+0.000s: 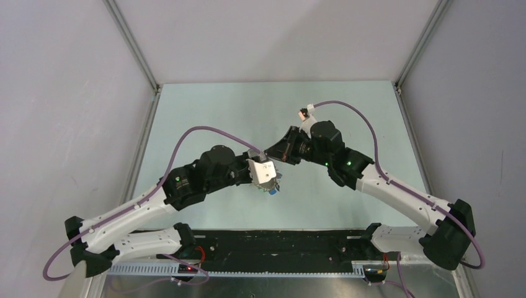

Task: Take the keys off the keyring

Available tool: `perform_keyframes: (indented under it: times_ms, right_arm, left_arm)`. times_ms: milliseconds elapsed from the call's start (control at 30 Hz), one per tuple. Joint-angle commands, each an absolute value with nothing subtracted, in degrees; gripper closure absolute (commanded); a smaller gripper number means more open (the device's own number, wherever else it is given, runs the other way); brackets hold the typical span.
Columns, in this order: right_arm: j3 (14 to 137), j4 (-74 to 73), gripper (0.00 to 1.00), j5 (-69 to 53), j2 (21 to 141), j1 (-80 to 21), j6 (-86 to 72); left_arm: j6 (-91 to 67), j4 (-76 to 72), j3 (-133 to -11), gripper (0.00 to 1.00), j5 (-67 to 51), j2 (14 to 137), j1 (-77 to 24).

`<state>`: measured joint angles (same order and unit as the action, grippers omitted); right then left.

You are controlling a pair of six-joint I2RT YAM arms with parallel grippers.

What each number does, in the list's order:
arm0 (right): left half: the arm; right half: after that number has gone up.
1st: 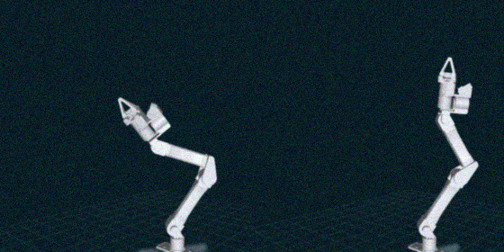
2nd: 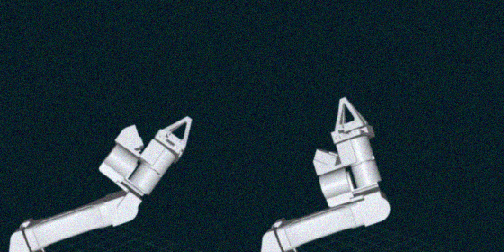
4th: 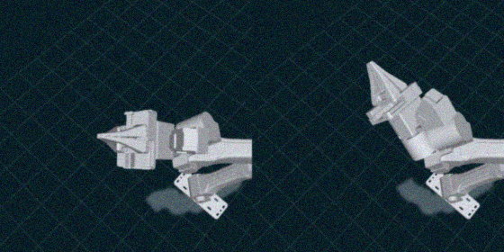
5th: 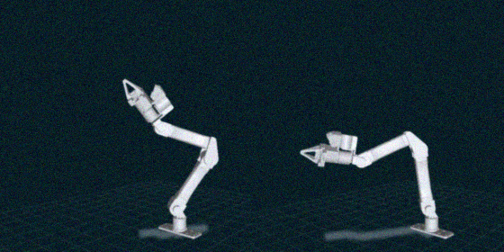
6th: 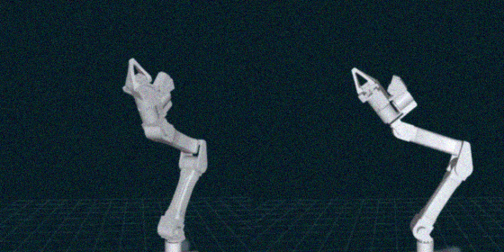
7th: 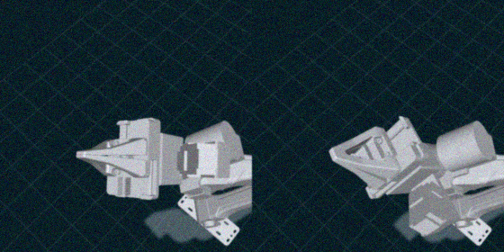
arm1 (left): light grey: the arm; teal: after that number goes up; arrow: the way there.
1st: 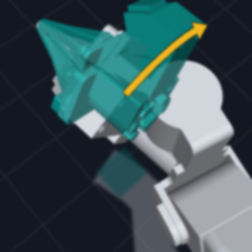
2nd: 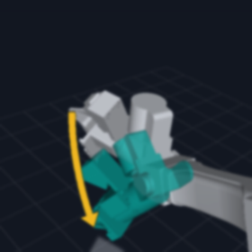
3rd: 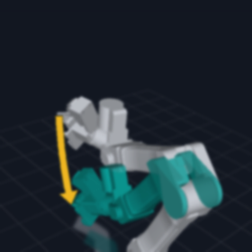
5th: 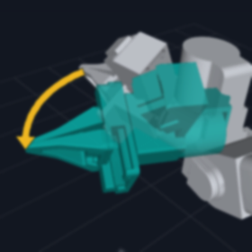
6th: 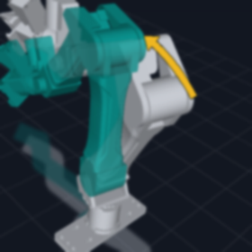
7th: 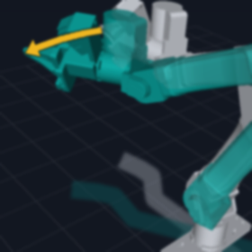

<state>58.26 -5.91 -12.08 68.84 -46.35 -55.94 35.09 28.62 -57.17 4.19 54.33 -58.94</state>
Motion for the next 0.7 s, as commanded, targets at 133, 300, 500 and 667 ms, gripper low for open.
perform_keyframes:
  times_ms: [133,300,500,667]
  right_arm:
    - [56.33,4.48,0.92,-9.32,67.48,-42.97,-54.63]
    - [54.16,5.93,0.53,-11.48,66.12,-42.24,-44.66]
    - [52.68,6.59,0.4,-17.17,63.33,-42.15,-26.06]
    - [48.7,8.29,0.4,-27.19,56.97,-42.04,-6.56]
  left_arm:
    - [35.74,29.48,-56.63,1.0,5.34,52.73,-60.97]
    - [32.75,29.1,-59.55,1.0,1.26,51.87,-57.76]
    - [32.21,29.08,-61.95,1.0,-5.97,49.97,-56.15]
    - [32.98,29.09,-62.34,1.0,-9.49,48.25,-55.99]
